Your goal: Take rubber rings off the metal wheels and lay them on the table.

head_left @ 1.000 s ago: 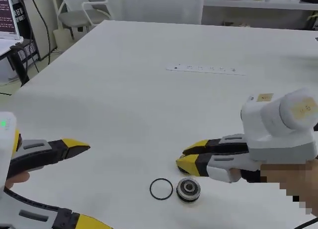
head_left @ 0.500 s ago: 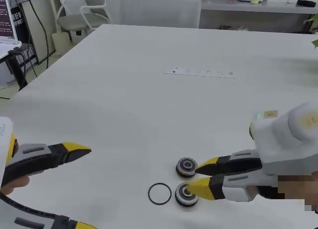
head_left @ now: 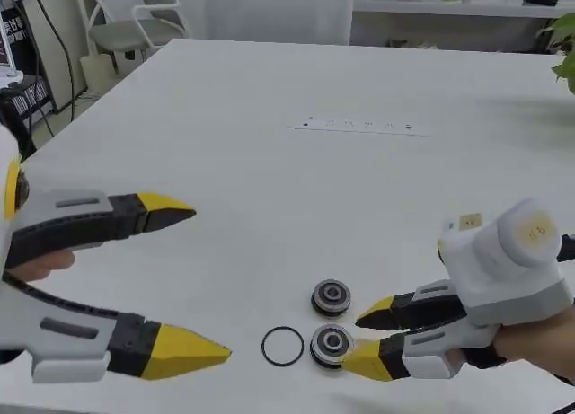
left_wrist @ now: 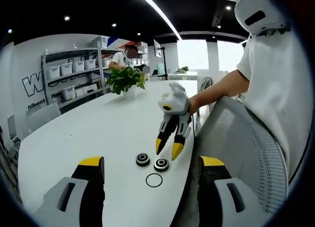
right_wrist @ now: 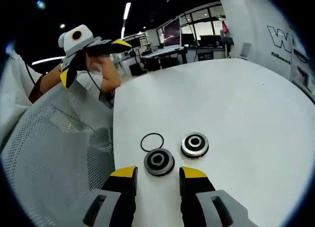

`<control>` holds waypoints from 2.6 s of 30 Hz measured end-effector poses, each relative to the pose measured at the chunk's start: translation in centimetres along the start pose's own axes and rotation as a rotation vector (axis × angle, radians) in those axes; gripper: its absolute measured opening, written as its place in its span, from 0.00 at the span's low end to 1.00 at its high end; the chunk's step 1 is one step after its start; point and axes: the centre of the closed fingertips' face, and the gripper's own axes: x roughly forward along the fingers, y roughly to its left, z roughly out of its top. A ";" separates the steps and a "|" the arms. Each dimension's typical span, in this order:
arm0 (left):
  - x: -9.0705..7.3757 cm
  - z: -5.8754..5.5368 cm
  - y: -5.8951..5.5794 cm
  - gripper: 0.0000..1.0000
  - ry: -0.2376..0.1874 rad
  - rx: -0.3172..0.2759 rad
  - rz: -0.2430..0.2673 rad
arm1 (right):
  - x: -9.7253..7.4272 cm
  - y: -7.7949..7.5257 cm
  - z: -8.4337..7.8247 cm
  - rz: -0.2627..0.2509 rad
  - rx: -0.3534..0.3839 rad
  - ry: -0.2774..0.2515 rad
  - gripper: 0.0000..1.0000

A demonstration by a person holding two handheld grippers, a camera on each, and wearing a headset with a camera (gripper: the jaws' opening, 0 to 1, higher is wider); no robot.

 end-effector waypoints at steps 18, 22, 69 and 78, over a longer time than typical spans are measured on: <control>8.0 1.0 -0.8 0.69 0.047 0.148 -0.160 | 0.6 0.1 -0.7 0.001 -0.035 0.020 0.29; 10.4 -0.3 -0.8 0.68 0.039 0.087 -0.150 | 0.8 0.1 -0.7 -0.004 -0.066 0.028 0.27; 13.6 -9.7 -2.7 0.09 0.241 0.043 -0.205 | 1.1 -0.2 -0.9 -0.014 -0.118 0.040 0.14; 13.5 -9.8 -2.6 0.08 0.229 0.051 -0.203 | 1.0 -0.2 -1.0 -0.012 -0.120 0.045 0.10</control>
